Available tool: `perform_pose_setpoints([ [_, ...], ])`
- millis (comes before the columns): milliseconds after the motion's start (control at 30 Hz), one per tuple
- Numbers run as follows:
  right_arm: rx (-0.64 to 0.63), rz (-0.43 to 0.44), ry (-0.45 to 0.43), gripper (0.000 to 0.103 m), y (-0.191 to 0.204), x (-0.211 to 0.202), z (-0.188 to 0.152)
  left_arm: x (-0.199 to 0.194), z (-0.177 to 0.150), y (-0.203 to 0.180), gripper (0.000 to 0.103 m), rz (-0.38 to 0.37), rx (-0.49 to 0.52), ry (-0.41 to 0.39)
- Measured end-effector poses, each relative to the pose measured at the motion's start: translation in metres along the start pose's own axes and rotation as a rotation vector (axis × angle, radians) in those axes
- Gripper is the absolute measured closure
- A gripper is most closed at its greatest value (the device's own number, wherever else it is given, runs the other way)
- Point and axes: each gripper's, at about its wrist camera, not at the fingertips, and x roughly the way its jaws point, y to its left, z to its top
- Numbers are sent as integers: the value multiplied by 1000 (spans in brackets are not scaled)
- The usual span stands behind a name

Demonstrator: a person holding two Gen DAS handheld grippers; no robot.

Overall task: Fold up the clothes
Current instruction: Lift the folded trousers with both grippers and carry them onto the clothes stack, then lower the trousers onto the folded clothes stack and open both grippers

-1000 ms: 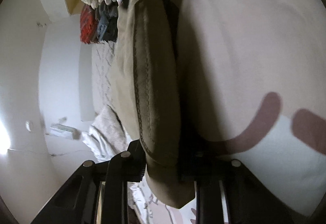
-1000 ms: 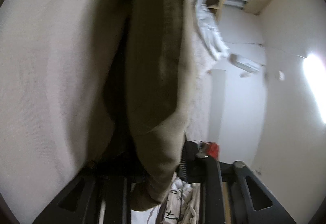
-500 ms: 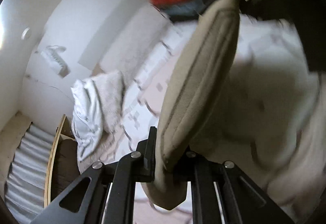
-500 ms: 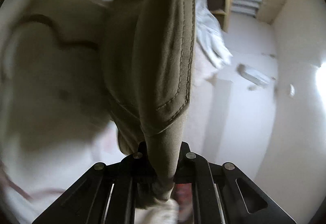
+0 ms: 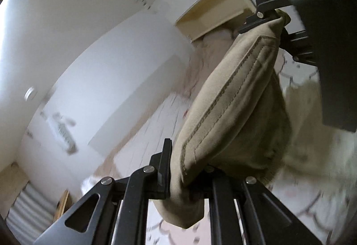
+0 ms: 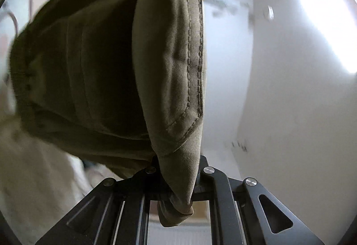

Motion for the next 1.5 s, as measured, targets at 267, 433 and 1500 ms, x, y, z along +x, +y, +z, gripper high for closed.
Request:
perform_pose_setpoints([
  [267,43,-32,176,93,1,94,-78,83,72,-36,91,-57,-31,-6],
  [433,75,-21,200,93,14,121,-103,93,81,-52,91,-70,-39,-30],
  [1500,-162,508,-11,70,206,-116,-263,-43,-76,-304,65,-368,200,-1],
])
